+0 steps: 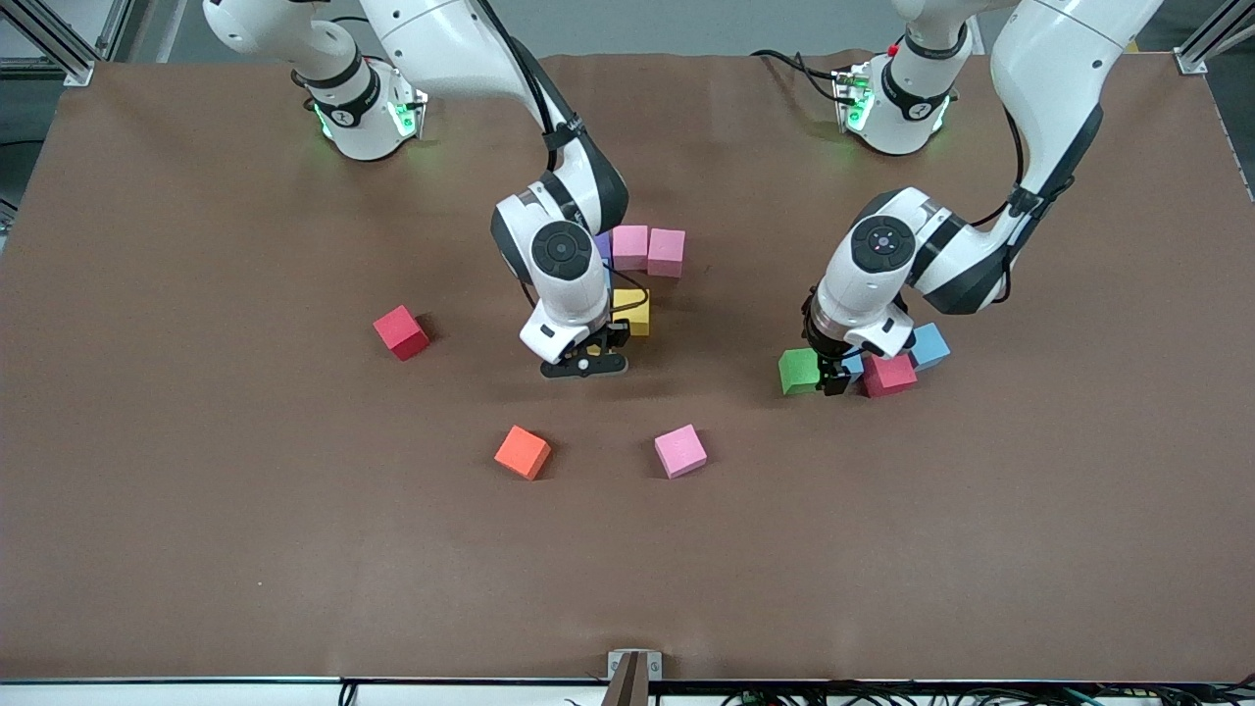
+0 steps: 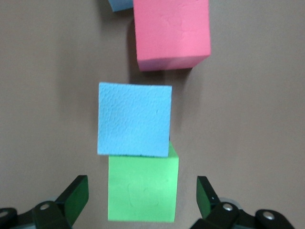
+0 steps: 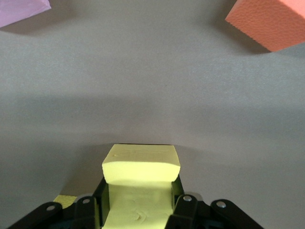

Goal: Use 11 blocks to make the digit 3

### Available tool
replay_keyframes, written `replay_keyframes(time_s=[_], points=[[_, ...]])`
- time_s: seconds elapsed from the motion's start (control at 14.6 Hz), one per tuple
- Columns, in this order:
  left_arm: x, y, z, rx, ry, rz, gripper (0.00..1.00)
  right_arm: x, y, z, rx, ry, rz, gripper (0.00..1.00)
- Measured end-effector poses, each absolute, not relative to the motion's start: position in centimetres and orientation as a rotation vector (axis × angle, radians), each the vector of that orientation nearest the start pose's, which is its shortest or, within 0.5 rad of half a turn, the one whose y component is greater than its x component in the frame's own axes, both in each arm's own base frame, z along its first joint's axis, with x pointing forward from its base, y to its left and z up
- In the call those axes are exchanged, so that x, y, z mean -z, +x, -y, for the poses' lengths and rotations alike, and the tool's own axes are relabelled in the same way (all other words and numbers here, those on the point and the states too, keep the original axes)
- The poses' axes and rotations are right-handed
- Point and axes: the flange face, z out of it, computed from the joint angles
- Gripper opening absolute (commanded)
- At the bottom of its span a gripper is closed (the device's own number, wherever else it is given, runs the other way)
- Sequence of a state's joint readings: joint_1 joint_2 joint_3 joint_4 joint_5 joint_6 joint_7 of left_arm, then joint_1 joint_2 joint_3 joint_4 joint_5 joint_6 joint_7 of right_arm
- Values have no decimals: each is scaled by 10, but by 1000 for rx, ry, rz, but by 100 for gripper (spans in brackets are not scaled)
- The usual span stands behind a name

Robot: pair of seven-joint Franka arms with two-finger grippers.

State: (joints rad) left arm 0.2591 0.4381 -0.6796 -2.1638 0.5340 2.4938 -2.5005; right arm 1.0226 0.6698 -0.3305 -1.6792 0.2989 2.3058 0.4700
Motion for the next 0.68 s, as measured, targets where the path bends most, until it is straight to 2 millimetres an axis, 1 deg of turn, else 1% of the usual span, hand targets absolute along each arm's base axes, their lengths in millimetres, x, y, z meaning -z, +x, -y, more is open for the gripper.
replay_keyframes(time_s=[0.27,0.62,0.68], points=[[-221,512,228,-80,2080,-2329,100,-227,502,-458,-12,-3123,115,2],[-210,510,230,-39,2079,-2327,100,-223,500,-459,-16,-3128,113,2],[-208,510,230,-34,2077,-2327,92,-222,500,-459,-16,-3129,113,2]])
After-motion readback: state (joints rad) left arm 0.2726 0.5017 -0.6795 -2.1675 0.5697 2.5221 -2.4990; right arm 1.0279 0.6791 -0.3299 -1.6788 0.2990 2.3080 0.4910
